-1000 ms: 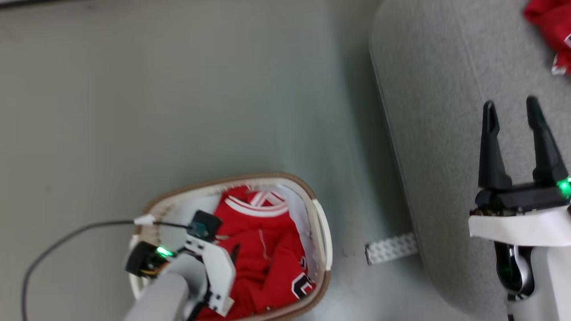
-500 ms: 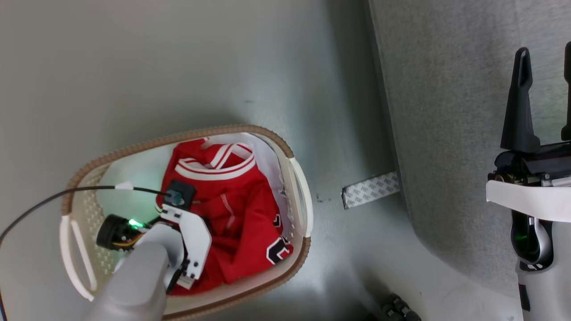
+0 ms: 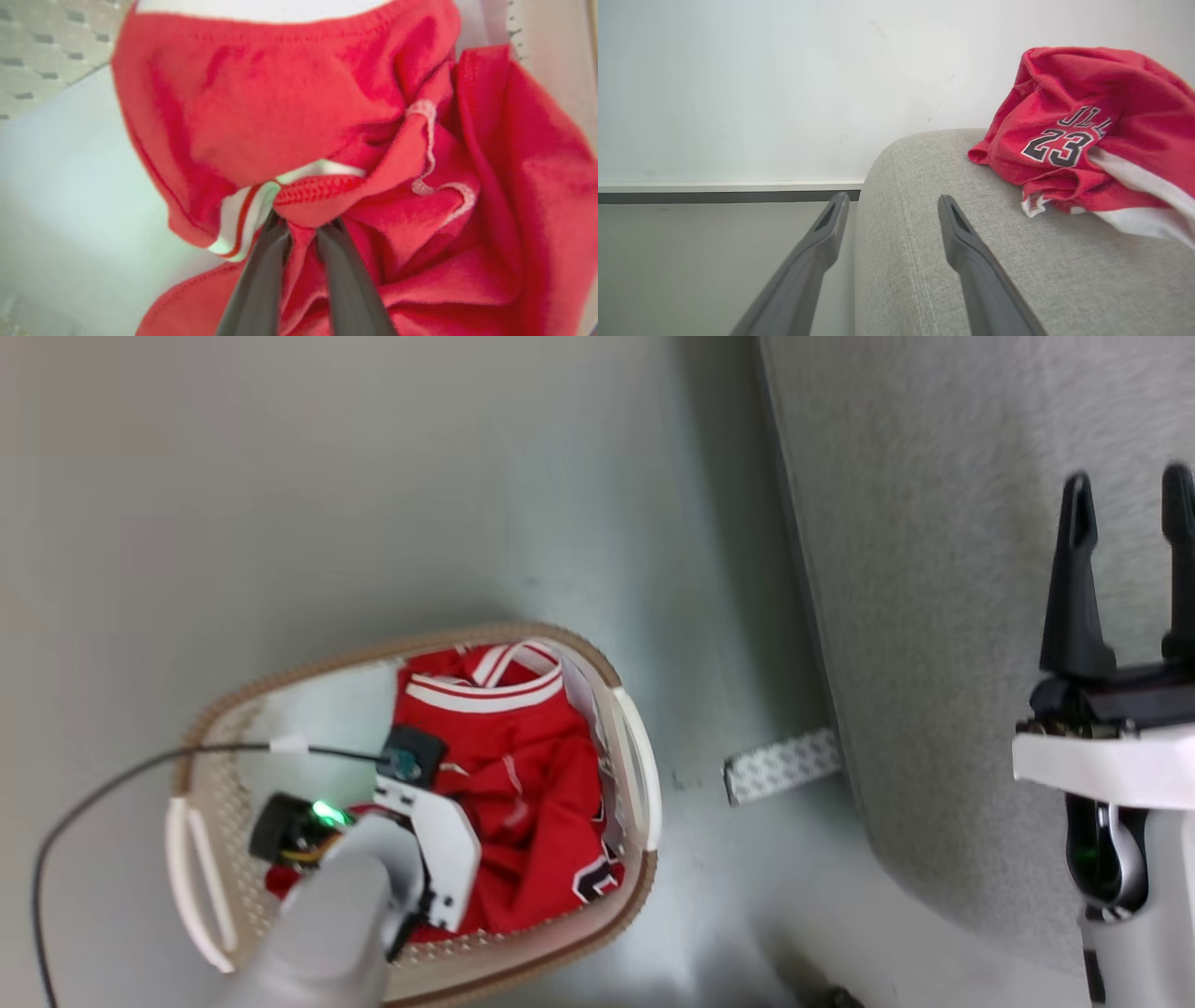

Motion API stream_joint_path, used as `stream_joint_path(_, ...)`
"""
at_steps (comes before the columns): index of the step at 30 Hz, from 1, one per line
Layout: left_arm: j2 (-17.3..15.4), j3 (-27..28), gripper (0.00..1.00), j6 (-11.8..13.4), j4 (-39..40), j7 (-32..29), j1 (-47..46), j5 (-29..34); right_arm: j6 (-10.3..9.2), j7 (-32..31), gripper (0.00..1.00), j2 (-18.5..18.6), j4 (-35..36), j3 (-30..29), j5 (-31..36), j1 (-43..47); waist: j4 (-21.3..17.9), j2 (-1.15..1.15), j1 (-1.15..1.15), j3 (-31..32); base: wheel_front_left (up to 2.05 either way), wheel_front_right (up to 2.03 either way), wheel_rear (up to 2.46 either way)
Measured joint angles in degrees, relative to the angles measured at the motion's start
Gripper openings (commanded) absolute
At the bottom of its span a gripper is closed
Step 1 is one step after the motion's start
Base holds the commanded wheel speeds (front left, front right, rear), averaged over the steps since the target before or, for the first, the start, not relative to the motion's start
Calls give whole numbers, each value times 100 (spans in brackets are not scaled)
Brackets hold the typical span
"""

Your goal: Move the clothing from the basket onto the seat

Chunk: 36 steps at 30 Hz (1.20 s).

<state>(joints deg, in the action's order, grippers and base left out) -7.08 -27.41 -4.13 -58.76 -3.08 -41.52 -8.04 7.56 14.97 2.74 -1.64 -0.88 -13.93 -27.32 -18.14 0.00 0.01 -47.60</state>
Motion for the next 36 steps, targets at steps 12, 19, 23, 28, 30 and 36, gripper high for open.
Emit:
stream_joint_path(12,386,75,0,-142,144,700,842,-777,0,0,100,-3,-553,-326,554,1061,491,0,-1,1723,0,0,0)
stream_joint_path(19,417,48,0,-104,568,824,1294,-1145,0,0,100,-5,-793,-364,693,1638,832,0,-2,2832,0,0,0)
stream_joint_path(23,423,97,0,54,895,870,1519,-1341,0,0,100,-4,-904,-407,727,1911,1003,0,-3,3421,0,0,0)
stream_joint_path(28,391,232,0,281,1436,940,1792,-1474,0,0,100,-4,-1039,-459,782,2278,1221,0,-3,4189,0,0,0)
stream_joint_path(30,334,303,0,378,1626,1011,1875,-1506,0,0,100,-5,-1070,-461,789,2393,1279,0,-3,4420,0,0,0)
stream_joint_path(36,134,471,0,604,2293,1072,2014,-1559,0,0,100,-4,-1072,-437,789,2589,1419,0,-3,4910,0,0,0)
